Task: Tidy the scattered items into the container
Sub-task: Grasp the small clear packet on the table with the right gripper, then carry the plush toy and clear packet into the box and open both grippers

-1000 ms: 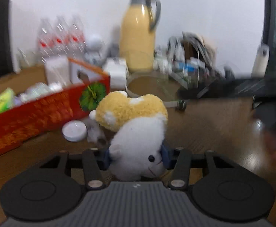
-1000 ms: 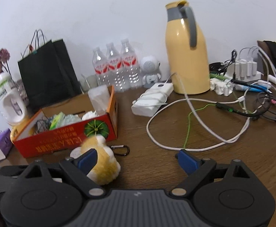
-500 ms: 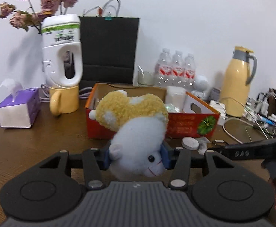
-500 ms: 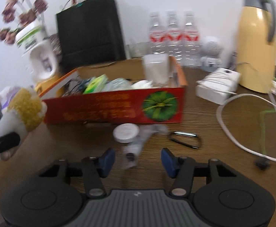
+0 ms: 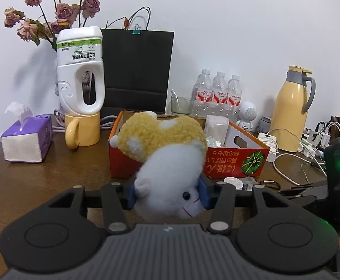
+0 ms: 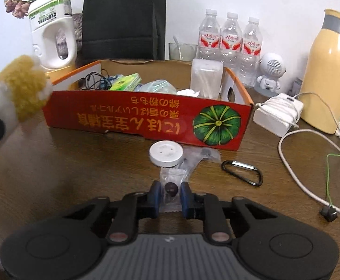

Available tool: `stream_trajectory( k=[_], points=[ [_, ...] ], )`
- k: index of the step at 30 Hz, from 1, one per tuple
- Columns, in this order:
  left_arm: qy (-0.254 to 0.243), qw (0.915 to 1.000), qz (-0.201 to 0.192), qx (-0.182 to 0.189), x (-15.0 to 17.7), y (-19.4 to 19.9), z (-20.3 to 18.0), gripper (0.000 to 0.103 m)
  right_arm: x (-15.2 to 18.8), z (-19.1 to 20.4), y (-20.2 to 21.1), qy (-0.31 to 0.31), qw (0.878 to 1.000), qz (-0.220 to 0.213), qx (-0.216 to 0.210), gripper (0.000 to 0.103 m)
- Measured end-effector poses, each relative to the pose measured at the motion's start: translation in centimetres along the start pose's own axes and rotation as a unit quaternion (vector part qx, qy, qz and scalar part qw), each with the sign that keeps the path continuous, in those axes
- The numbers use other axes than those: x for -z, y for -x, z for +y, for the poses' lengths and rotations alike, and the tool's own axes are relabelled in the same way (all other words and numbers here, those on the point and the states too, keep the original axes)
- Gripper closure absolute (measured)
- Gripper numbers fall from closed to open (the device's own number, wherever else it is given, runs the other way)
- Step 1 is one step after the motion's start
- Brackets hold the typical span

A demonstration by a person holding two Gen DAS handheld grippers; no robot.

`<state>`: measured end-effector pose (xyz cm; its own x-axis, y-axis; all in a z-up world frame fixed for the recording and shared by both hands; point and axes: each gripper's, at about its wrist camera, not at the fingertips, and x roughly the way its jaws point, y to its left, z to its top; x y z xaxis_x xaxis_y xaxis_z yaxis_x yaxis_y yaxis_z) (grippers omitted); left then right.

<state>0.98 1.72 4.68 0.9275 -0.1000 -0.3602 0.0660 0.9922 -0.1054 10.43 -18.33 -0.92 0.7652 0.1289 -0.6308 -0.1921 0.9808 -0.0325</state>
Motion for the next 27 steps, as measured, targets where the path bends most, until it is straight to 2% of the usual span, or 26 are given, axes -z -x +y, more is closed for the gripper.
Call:
stream_trajectory(
  k=[6, 13, 18, 22, 27],
  points=[
    [0.003, 0.9998, -0.011, -0.018, 0.2, 2.4, -0.4, 0.052, 0.2, -0.5, 1.1, -0.034, 0.999, -0.008, -0.010, 0.089],
    [-0.006, 0.9988, -0.018, -0.044, 1.5, 5.2, -1.6, 0.052, 0.4, 0.9, 9.2, -0.005, 0.995, -0.103, -0.002, 0.089],
    [-0.011, 0.9975, -0.051, -0.047, 1.4, 7.9, -2.4, 0.052, 0.7, 1.8, 14.4, 0.004, 0.988, -0.156, -0.010, 0.089],
    [-0.001, 0.9959, -0.075, -0.050, 1.3, 10.2, -2.2, 0.052, 2.7, 2.7, 17.5, 0.004, 0.981, -0.190, -0.025, 0.089],
    [0.005, 0.9950, -0.090, -0.044, 2.4, 11.9, -1.9, 0.052, 5.9, 4.0, 19.4, 0.014, 0.977, -0.211, -0.026, 0.089]
  ],
)
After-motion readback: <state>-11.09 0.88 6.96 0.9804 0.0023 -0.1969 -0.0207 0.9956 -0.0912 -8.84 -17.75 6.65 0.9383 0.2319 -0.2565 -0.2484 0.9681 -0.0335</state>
